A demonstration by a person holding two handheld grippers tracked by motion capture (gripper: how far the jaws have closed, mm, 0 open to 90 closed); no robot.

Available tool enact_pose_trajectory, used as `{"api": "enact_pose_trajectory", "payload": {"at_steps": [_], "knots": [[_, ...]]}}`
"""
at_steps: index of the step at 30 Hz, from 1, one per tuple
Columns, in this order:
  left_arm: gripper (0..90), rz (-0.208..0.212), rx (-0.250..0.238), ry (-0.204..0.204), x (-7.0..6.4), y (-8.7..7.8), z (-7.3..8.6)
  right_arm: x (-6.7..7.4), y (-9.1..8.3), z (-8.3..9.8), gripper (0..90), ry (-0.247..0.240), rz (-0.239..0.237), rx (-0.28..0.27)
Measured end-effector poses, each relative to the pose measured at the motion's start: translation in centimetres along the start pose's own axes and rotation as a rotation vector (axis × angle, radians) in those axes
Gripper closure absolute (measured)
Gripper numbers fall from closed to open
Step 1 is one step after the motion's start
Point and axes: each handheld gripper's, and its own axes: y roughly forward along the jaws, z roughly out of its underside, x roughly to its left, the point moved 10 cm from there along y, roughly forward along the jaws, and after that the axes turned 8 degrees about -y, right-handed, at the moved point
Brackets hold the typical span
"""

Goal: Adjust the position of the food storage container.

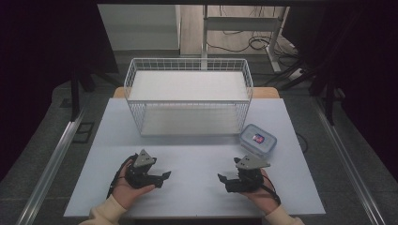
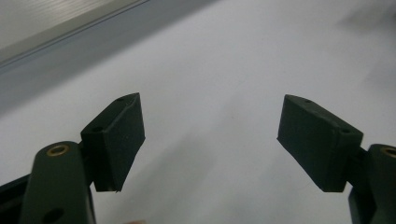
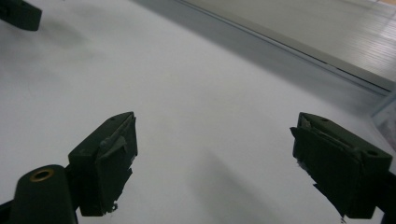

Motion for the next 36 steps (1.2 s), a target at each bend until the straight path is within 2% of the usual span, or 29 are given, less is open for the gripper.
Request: {"api": "enact_pose_trajectory", "payload": {"at_steps": [3,5,11,20,23,29,36], "knots": [[22.0,-0.006,0.008,0.009,-0.1,0.1,0.1,0.3,0.1,0.2,13.9,-0.014,-0.011,0.013],[21.9,-0.005,0.009,0.007,-0.1,0.2,0.1,0.3,0.1,0.3,14.5,-0.03,0.003,0.025],[21.8,-0.01,0.012,0.012,0.1,0.0,0.5,-0.2,-0.2,-0.2,18.1,-0.015,0.005,0.019],[21.8,-0.006,-0.01,0.019,-0.1,-0.7,0.3,0.3,-0.6,-0.9,19.2,-0.007,0.011,0.006],[21.5,0.0,-0.011,0.033,-0.5,-0.7,0.2,0.3,-0.3,-0.5,19.5,-0.007,0.01,0.026],[21.3,-0.003,-0.005,0.025,-0.2,-0.5,0.3,0.1,-0.3,-0.4,20.0,-0.001,0.004,0.034],[20.8,-0.014,-0.013,0.024,-0.1,-0.7,0.2,-0.2,-0.9,-0.8,22.4,0.014,0.006,0.017]]}}
